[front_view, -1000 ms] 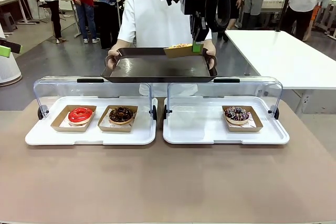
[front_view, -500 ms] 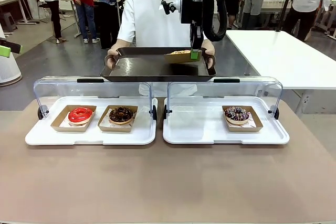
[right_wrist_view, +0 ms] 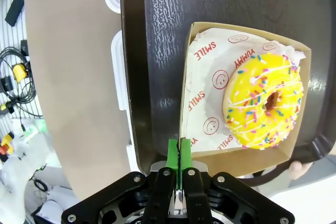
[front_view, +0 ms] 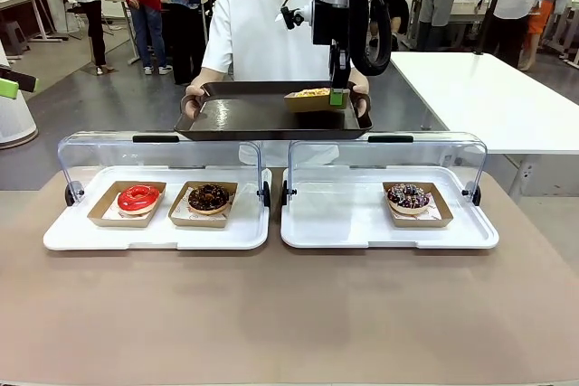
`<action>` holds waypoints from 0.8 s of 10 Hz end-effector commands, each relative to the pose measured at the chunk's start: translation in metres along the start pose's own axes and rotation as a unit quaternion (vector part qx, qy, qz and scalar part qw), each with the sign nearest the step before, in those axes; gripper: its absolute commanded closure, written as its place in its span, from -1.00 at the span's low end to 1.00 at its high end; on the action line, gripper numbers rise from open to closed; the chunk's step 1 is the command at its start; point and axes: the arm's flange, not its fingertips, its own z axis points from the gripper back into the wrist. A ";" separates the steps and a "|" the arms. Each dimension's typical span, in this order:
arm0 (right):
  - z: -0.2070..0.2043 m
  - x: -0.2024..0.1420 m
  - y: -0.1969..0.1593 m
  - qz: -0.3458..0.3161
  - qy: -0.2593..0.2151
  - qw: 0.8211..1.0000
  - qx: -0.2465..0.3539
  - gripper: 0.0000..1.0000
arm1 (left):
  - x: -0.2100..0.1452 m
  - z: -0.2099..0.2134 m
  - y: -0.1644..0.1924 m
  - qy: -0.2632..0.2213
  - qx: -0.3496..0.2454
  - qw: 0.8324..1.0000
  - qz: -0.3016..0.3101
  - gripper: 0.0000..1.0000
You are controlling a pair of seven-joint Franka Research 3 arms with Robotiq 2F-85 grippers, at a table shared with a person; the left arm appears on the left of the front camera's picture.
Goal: Provide the desired donut to the person.
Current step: Place the picked Paper togo box onto the Handle tray extended by the person.
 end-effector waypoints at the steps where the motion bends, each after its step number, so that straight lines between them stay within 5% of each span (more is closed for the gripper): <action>1: -0.001 -0.001 -0.003 0.000 -0.004 1.000 0.003 0.96 | 0.002 0.000 -0.001 -0.004 -0.001 1.000 0.002 -1.00; 8: -0.013 -0.013 -0.004 0.000 -0.010 1.000 0.024 0.96 | 0.002 0.000 -0.001 -0.004 -0.001 1.000 0.002 -1.00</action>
